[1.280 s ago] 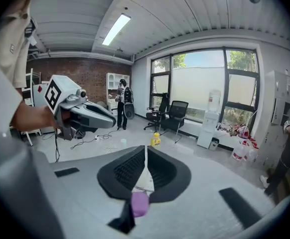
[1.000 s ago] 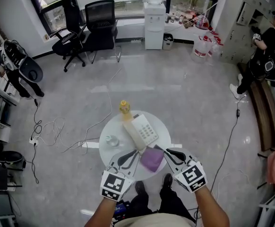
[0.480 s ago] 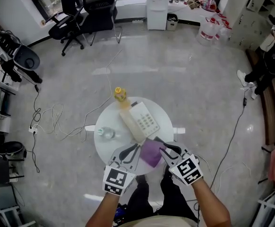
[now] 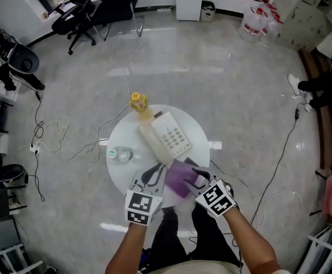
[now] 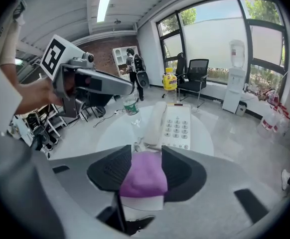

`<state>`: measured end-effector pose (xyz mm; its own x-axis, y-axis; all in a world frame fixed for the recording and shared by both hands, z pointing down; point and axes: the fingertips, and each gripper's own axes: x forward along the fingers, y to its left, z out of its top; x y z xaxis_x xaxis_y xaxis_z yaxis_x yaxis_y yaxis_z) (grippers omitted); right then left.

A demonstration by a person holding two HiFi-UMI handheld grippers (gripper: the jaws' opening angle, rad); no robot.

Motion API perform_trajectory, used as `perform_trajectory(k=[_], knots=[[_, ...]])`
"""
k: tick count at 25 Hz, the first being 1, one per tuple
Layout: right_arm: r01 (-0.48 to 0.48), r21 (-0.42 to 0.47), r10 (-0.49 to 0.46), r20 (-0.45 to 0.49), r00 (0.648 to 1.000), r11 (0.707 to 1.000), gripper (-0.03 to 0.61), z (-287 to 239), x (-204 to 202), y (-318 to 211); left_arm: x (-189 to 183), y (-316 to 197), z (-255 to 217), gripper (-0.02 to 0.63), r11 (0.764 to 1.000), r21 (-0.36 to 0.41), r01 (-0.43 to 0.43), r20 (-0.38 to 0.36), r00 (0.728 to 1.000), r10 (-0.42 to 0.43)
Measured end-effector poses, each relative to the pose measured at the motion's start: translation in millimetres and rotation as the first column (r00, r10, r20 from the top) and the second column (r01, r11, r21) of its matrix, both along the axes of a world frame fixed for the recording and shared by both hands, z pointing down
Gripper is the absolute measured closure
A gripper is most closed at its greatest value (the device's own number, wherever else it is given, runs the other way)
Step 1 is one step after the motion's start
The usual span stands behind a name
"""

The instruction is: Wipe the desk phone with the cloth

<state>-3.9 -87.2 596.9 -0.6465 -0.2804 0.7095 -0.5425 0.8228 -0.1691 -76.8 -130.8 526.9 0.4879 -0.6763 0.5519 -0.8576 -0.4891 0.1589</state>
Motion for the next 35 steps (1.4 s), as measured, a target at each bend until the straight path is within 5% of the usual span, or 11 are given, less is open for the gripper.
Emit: perform_trajectory(k=[13, 21, 26, 32, 35], knots=[[0.098, -0.044, -0.103, -0.151, 0.983, 0.994, 0.294, 82, -2, 13, -9, -20, 70, 0.58, 0.994, -0.056, 0.096, 0.053, 0.994, -0.093], [0.155, -0.069, -0.168, -0.258, 0.952, 0.986, 0.294, 127, 1, 21, -13, -31, 107, 0.415, 0.979, -0.104, 0.173, 0.091, 0.982, -0.164], [0.145, -0.092, -0.164, -0.253, 0.953, 0.985, 0.335, 139, 0, 24, -21, -41, 129, 0.321, 0.963, -0.128, 0.239, 0.145, 0.965, -0.221], [0.148, -0.107, -0.171, -0.254, 0.952, 0.983, 0.507, 140, -5, 36, -35, -60, 148, 0.273, 0.943, -0.11, 0.315, 0.211, 0.934, -0.288], [0.113, -0.127, -0.142, -0.245, 0.959, 0.985, 0.539, 141, -3, 34, -35, -68, 154, 0.268, 0.931, -0.126, 0.343, 0.209, 0.926, -0.313]])
